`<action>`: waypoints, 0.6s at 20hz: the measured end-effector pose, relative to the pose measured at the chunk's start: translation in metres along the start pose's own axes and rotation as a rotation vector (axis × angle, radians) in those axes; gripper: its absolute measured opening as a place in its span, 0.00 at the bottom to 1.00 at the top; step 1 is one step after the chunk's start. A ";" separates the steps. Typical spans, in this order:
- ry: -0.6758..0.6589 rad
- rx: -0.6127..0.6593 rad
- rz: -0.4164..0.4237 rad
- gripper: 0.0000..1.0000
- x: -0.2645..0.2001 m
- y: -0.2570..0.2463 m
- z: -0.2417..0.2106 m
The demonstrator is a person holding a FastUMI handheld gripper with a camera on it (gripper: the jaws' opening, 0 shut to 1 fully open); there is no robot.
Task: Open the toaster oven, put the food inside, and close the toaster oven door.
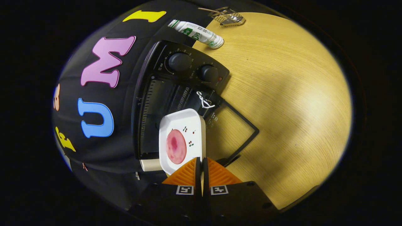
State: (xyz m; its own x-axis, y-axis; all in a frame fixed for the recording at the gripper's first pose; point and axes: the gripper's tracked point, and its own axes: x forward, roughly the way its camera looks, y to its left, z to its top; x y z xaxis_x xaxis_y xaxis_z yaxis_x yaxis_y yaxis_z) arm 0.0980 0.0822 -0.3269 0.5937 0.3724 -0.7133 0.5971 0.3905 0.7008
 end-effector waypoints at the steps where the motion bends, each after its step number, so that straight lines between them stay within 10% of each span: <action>1: -0.010 0.026 -0.013 0.05 0.007 0.001 0.002; 12: -0.199 0.105 0.025 0.05 0.079 0.046 0.033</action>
State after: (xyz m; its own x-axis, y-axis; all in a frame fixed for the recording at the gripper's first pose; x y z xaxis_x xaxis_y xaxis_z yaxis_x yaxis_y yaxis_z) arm 0.1903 0.1019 -0.3508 0.6978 0.2034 -0.6868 0.6273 0.2892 0.7231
